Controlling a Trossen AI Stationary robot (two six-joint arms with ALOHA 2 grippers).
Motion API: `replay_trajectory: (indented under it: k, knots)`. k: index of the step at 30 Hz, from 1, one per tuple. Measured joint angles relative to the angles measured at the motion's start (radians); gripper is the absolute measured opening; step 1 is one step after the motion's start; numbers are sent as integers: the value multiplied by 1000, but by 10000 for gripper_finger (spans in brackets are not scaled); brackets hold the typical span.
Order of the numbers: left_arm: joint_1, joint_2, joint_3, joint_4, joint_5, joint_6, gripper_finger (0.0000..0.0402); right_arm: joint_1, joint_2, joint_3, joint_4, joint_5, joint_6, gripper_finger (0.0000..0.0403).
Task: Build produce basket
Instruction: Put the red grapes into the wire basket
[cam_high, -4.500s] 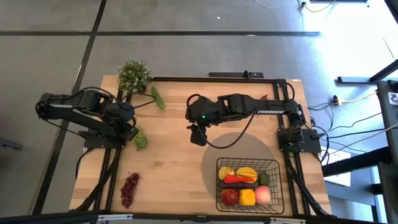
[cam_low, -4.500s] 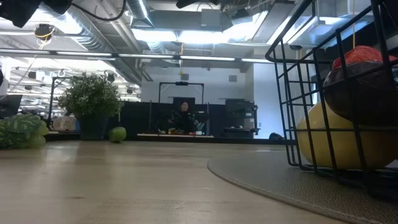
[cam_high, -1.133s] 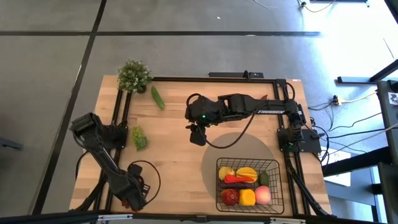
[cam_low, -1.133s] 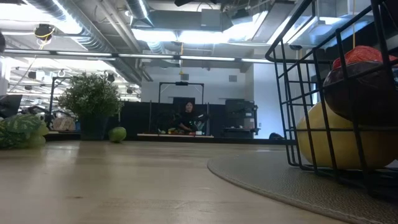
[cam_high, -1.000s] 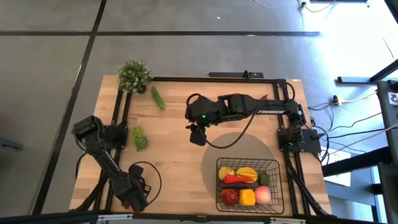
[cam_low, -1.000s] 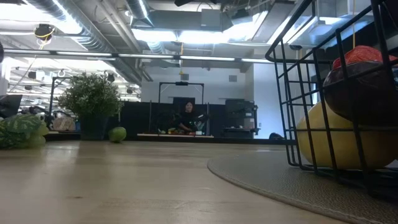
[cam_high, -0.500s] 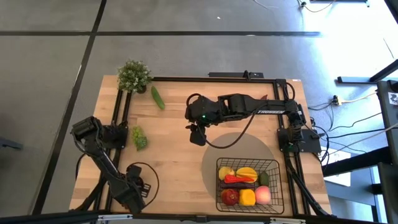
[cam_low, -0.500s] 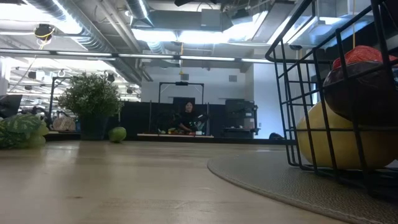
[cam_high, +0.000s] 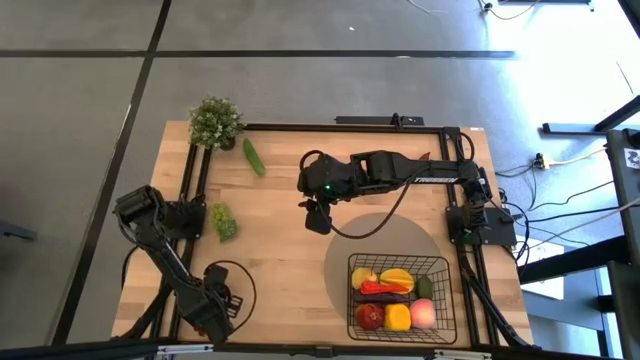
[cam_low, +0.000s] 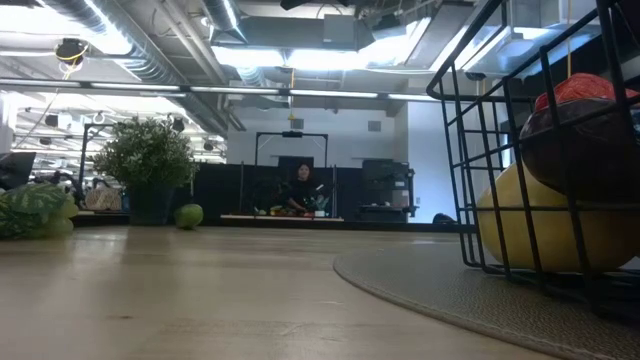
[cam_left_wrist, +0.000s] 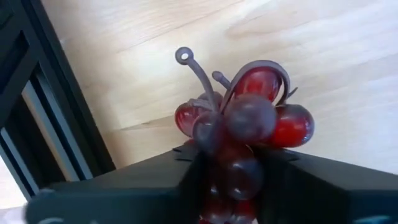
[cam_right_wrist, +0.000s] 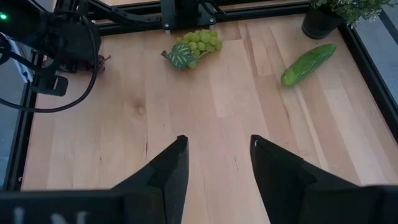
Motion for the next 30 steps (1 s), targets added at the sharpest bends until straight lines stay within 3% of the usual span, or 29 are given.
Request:
replay_trajectory:
  k: [7,20,30]
  knots:
    - [43,-84,0,-59,-90,129,8,0,0,0,0,0,0,162]
    - [138,-295,0,-186,-234,394,3,0,0,0,3,0,0,162]
    - [265,-407,2,-182,-265,829,1,0,0,0,4,0,0,162]
